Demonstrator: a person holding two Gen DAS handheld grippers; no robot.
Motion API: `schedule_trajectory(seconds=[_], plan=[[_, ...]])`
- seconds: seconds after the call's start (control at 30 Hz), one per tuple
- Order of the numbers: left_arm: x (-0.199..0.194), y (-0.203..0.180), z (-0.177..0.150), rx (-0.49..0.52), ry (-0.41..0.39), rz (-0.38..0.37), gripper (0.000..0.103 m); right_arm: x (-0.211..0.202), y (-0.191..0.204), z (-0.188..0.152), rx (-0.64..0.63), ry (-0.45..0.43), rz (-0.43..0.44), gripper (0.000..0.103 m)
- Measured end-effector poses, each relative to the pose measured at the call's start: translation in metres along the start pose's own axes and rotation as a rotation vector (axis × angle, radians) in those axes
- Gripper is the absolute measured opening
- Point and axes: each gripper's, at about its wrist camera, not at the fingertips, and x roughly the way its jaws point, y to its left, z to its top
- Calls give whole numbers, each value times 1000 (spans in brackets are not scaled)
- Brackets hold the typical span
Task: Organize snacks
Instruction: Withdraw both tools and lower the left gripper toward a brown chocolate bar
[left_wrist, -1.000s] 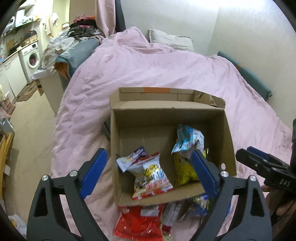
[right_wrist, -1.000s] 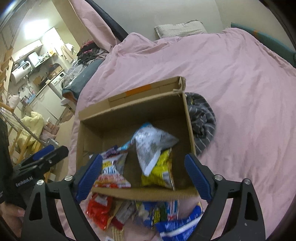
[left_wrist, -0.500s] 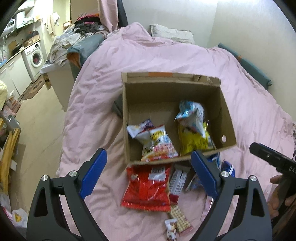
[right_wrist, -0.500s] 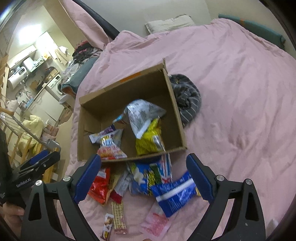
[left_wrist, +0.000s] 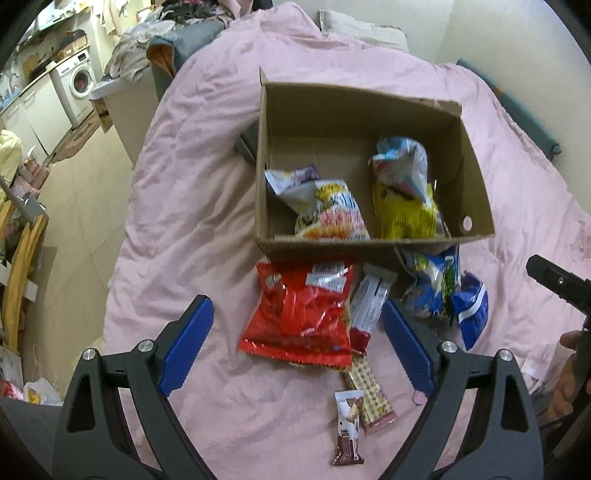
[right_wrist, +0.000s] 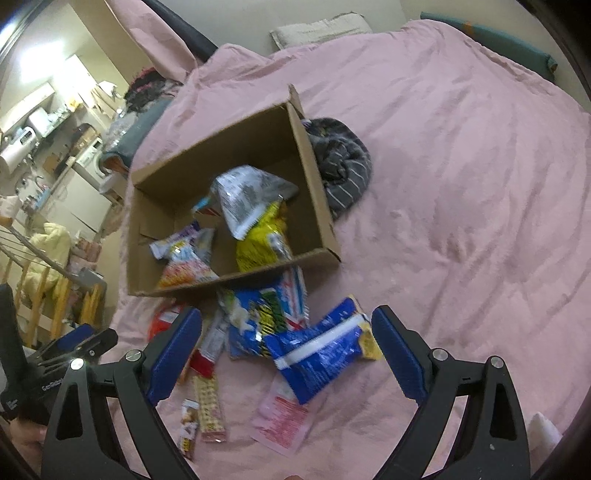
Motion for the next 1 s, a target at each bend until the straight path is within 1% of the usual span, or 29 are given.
schedule_trajectory(seconds=[0.07,0.13,0.2,0.27,0.37,0.47,0.5,0.53,0.57,0.6,0.63,0.73,0.77,0.83,0.87,0.93,1.0], plan=[[6,0,-2,-13,15,-5,91,4,-5,-4,9,20,-15,95],[12,4,-2,-48,35,4,90,9,-12,-6,38,46,-10,95],[17,6,-3,-74,64,-5,90,13,-17,-8,66,70,-3,95],[23,5,-7,-76,105,-20,90,17,-20,-10,86,87,4,96],[34,-3,-20,-58,185,-47,90,21,-20,-12,96,108,6,95],[46,-10,-43,-69,288,-78,90,24,-18,-13,93,118,-5,96],[49,-13,-51,-60,311,-77,87,25,-17,-14,90,122,-7,95],[52,-16,-55,-49,325,-78,78,26,-16,-13,88,124,-8,95],[56,-20,-61,-26,350,-80,72,27,-15,-13,85,126,-9,95],[61,-26,-67,0,373,-81,62,27,-14,-13,82,127,-9,95],[65,-30,-72,20,395,-80,56,28,-13,-13,79,128,-9,95],[74,-37,-82,37,438,-84,53,29,-10,-12,73,131,-7,95],[76,-38,-84,41,445,-81,50,29,-9,-12,70,131,-7,95],[79,-40,-87,54,453,-76,31,29,-8,-12,63,130,-6,95],[79,-41,-88,62,452,-74,28,29,-7,-12,60,131,-6,95],[78,-43,-89,84,446,-61,15,29,-7,-12,61,132,-5,95],[78,-44,-91,92,446,-61,14,30,-6,-12,62,135,1,95]])
